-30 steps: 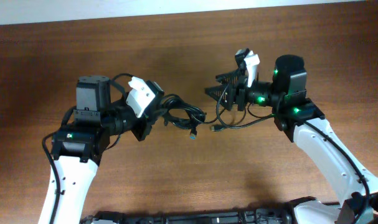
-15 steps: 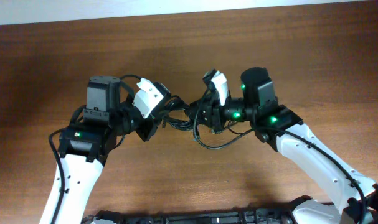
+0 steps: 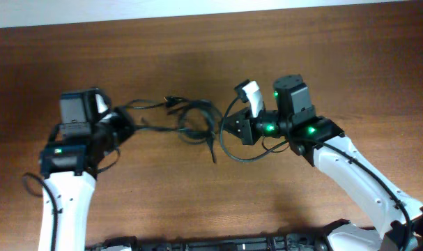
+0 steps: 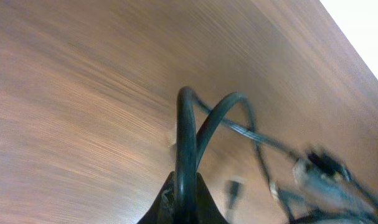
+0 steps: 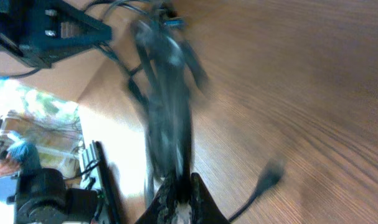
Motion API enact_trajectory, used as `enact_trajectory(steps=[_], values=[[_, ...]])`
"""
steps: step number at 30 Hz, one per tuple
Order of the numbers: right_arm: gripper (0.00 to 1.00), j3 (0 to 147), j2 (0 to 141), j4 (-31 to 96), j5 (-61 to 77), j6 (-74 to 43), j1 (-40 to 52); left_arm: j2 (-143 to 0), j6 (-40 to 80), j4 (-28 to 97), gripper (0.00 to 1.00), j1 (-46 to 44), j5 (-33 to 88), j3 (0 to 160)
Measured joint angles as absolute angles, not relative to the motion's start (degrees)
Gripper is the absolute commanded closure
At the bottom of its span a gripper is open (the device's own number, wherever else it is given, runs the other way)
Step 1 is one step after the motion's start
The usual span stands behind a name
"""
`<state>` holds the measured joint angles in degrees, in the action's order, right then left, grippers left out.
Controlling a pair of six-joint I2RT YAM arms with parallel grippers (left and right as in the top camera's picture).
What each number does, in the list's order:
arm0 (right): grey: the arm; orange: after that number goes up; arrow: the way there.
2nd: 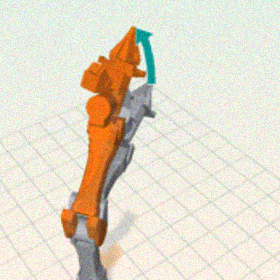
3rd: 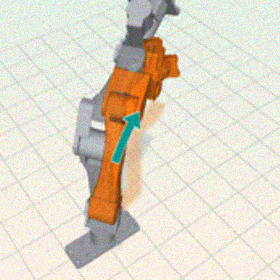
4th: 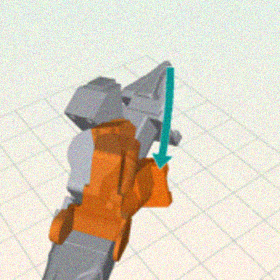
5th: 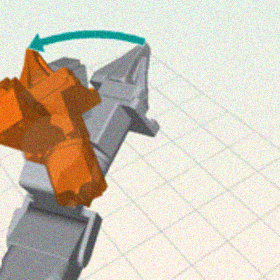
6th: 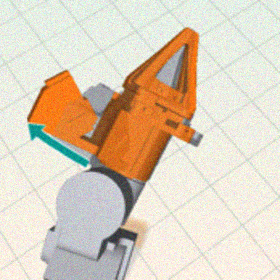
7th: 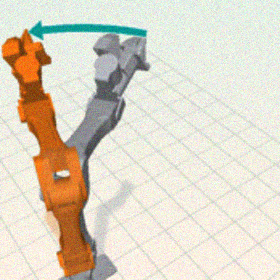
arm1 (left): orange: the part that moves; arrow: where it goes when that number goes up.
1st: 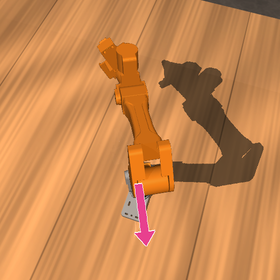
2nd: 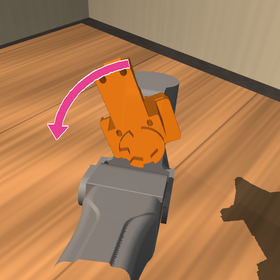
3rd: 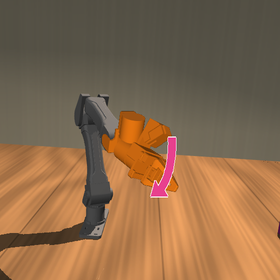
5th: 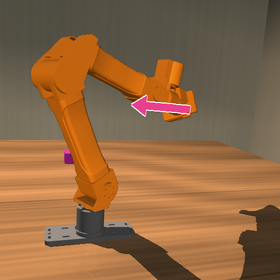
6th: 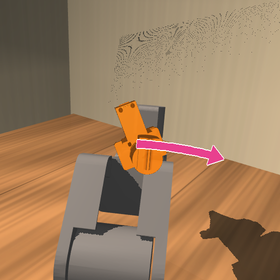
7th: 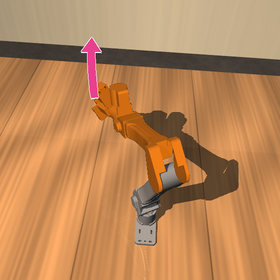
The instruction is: Untangle cables
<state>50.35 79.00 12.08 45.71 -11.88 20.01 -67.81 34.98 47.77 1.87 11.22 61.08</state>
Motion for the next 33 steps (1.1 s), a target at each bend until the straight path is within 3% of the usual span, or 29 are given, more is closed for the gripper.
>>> enact_trajectory(steps=[1,2,5,7,9,12,13,14,15,16,18,19,21,25,27,29,33], values=[[0.96,50.26,79.02,12.19,43.48,-11.86,17.30,-67.81,38.85,49.93,1.00,6.55,0.93,61.19],[0.96,50.24,79.02,12.23,42.68,-11.86,16.86,-67.81,40.91,50.81,0.96,7.68,-1.93,61.19],[0.95,50.24,79.02,12.23,41.93,-11.84,16.67,-67.81,44.47,51.44,1.00,8.54,-4.25,61.19],[0.92,50.24,79.00,12.64,41.82,-11.81,16.64,-67.81,32.32,44.45,1.00,8.21,6.96,60.97],[0.92,50.24,79.02,13.58,41.78,-11.81,16.64,-67.81,8.56,40.18,1.00,4.95,30.28,60.97],[0.87,50.24,79.02,14.85,41.74,-11.79,16.62,-67.81,-6.00,40.05,1.00,0.91,46.13,60.97],[0.83,50.24,79.02,14.81,41.74,-11.88,16.58,-67.81,-6.24,40.42,0.90,0.91,45.78,60.97],[0.75,50.24,79.02,14.81,41.58,-11.77,16.58,-67.81,-5.13,41.69,0.54,0.91,42.89,60.97],[0.60,50.24,79.02,14.85,41.50,-11.77,16.58,-67.83,-1.93,44.36,0.01,0.84,36.27,61.08],[0.43,50.24,79.02,14.87,41.41,-11.79,16.58,-67.96,1.04,46.70,0.01,0.82,29.85,61.14],[0.31,50.24,79.02,15.07,41.39,-11.46,16.58,-70.54,6.92,49.19,0.01,0.82,18.87,61.32],[0.31,50.22,79.02,15.40,41.36,-11.75,16.58,-71.85,7.44,49.28,0.01,0.82,17.69,61.30],[0.31,50.11,79.02,19.31,41.34,-11.79,16.58,-78.04,8.88,49.28,0.22,0.82,19.64,61.34],[0.31,49.95,79.48,22.13,41.36,-11.79,16.58,-87.88,17.50,49.76,0.24,-1.63,20.51,61.41],[0.30,49.95,79.55,22.17,41.36,-11.84,16.58,-91.74,23.59,50.35,0.18,-3.66,14.22,61.49],[0.22,49.95,79.57,22.15,41.36,-11.88,16.58,-95.02,29.41,52.73,0.18,-5.10,8.38,61.49],[0.22,49.95,79.99,22.17,41.39,-11.77,16.58,-95.96,37.98,52.36,0.22,-5.23,1.04,60.25]])
